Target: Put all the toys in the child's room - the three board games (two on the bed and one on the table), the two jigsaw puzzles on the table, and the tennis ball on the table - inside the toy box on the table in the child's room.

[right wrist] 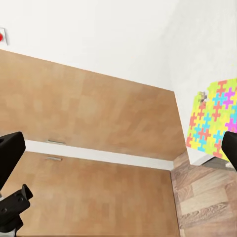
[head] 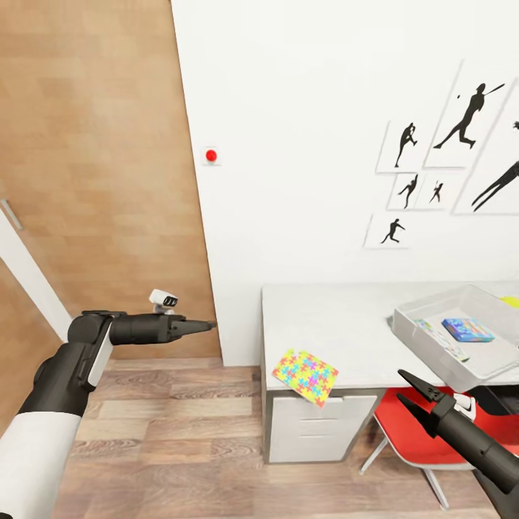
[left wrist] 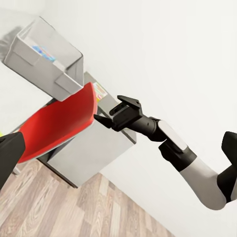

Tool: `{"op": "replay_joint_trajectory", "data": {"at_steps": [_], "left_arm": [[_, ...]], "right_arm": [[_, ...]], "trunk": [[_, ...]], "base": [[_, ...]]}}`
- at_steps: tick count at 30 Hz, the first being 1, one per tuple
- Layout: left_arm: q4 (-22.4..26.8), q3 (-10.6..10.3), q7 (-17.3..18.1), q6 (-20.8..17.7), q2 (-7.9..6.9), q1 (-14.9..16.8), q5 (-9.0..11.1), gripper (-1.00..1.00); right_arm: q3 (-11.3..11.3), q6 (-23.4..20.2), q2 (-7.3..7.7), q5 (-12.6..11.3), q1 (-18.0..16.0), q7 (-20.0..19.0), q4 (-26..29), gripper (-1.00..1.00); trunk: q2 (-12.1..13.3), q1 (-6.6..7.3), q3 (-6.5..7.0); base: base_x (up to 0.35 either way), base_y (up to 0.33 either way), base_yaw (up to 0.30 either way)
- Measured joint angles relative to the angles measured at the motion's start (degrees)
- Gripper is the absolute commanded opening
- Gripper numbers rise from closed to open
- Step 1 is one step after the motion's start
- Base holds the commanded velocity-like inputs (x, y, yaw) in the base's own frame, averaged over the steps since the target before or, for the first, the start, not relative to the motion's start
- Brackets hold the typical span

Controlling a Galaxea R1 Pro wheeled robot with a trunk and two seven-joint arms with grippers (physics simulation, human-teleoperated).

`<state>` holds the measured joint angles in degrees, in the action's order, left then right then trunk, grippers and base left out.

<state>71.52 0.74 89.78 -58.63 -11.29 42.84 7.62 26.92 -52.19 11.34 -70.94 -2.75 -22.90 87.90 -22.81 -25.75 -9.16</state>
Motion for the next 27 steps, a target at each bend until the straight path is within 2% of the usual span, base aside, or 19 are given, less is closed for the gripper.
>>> {"op": "replay_joint_trajectory", "data": {"at_steps": [8,13,20,27], "left_arm": [[0.0,0.1,0.0,0.0,-0.04,0.0,0.1,1.0],[0.0,0.1,0.0,0.0,-0.04,0.0,0.1,1.0],[0.0,0.1,0.0,0.0,-0.04,0.0,0.0,1.0],[0.0,0.1,0.0,0.0,-0.03,0.0,0.1,1.0]], "right_arm": [[-1.4,0.1,0.0,0.1,0.0,0.1,0.0,1.0],[-1.5,0.1,0.0,0.1,0.0,0.1,0.0,1.0],[-1.5,0.1,0.0,0.1,0.0,0.1,0.0,1.0],[-1.5,0.1,0.0,0.1,0.0,0.1,0.0,1.0]], "trunk": [[0.0,0.0,0.76],[0.0,0.0,1.24],[0.0,0.0,1.91],[0.0,0.01,2.58]], "base": [[0.0,-0.117,0.0],[0.0,-0.2,0.0],[0.0,-0.057,0.0],[0.0,-0.203,0.0]]}}
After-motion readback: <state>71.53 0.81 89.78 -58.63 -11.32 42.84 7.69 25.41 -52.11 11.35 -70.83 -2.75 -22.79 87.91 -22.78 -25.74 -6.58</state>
